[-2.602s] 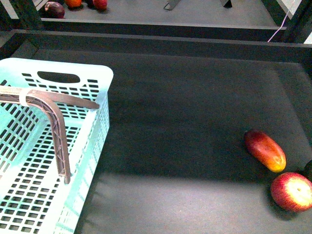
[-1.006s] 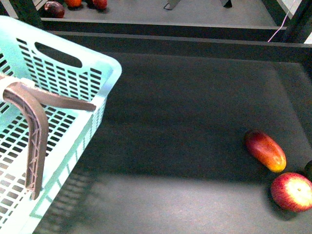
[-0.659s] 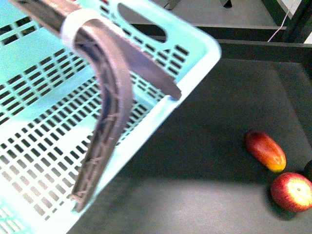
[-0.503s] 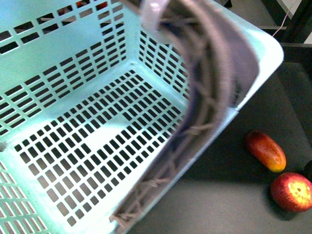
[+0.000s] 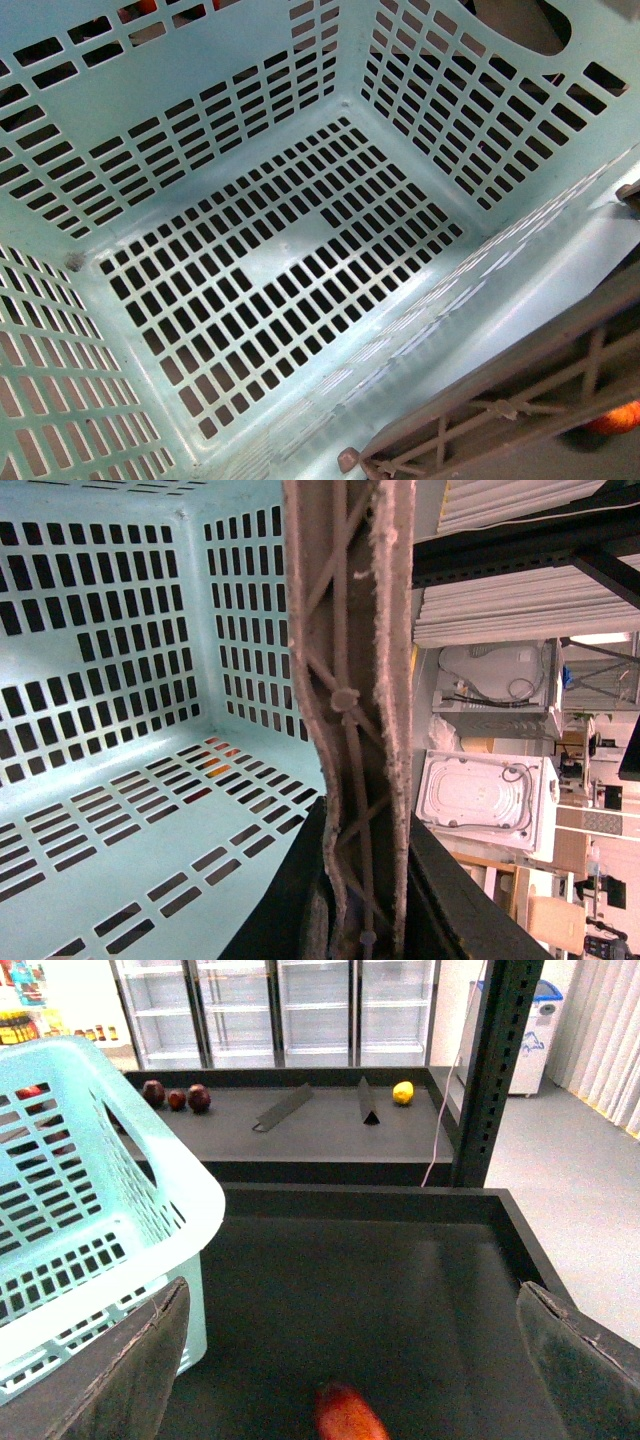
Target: Pick apple with right arm and hold basket with left
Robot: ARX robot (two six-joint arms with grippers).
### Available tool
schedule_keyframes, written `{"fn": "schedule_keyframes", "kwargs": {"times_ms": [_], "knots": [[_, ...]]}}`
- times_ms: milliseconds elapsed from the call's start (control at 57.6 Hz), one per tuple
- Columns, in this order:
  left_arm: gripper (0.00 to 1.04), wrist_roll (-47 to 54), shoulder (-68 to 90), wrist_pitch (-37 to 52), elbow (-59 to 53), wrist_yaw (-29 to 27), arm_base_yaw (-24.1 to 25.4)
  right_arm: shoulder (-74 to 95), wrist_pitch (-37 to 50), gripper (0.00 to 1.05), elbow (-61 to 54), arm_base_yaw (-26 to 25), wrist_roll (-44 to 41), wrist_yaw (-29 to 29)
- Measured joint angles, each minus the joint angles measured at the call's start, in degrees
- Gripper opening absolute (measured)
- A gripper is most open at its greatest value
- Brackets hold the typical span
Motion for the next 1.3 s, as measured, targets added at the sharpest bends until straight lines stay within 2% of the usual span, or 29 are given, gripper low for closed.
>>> {"fn": "schedule_keyframes", "kwargs": {"times_ms": [243, 295, 330, 364, 416, 486, 607, 781, 867, 937, 1197, 1301], "knots": [[0.1, 0.24, 0.0, 0.0, 0.0, -0.22, 0.0, 0.37, -0.5, 0.96, 0.2, 0.09, 0.04, 0.61], [0.1, 0.35, 0.0, 0.02, 0.0, -0.2, 0.0, 6.69, -12.2, 0.96, 4.94, 1.22, 0.66, 6.38], [0.1, 0.35, 0.0, 0.02, 0.0, -0.2, 0.0, 13.42, -19.56, 0.96, 8.44, 0.59, 0.81, 7.61], [0.1, 0.35, 0.0, 0.02, 0.04, -0.17, -0.02, 17.77, -22.62, 0.96, 9.79, -0.2, 0.79, 7.26], [0.1, 0.39, 0.0, 0.02, 0.04, -0.11, -0.13, 22.77, -22.84, 0.96, 10.05, -1.36, 0.68, 6.16], [0.1, 0.44, 0.02, 0.02, 0.04, 0.04, -0.13, 29.42, -19.32, 0.96, 9.94, -3.52, -0.28, 4.7], [0.1, 0.44, 0.02, 0.02, 0.04, -0.17, -0.11, 42.27, -8.35, 0.96, 10.84, -7.3, -1.81, 3.32], [0.1, 0.66, 0.02, 0.02, 0.04, -0.22, -0.11, 62.9, 6.21, 0.96, 15.15, -9.38, -3.19, 2.73], [0.1, 0.68, 0.02, 0.02, 0.04, -0.17, -0.13, 74.18, 10.93, 0.96, 18.84, -10.25, -2.97, -0.59], [0.1, 0.68, 0.02, 0.02, 0.04, -0.15, -0.13, 82.77, 13.44, 0.96, 21.88, -10.88, -3.08, -2.36], [0.1, 0.72, 0.02, 0.02, 0.04, -0.17, -0.13, 109.57, 17.09, 0.96, 32.28, -10.82, -0.94, 0.35], [0.1, 0.7, 0.02, 0.02, 0.04, -0.15, -0.11, 113.92, 16.66, 0.96, 34.69, -10.43, -1.36, 0.46]]}}
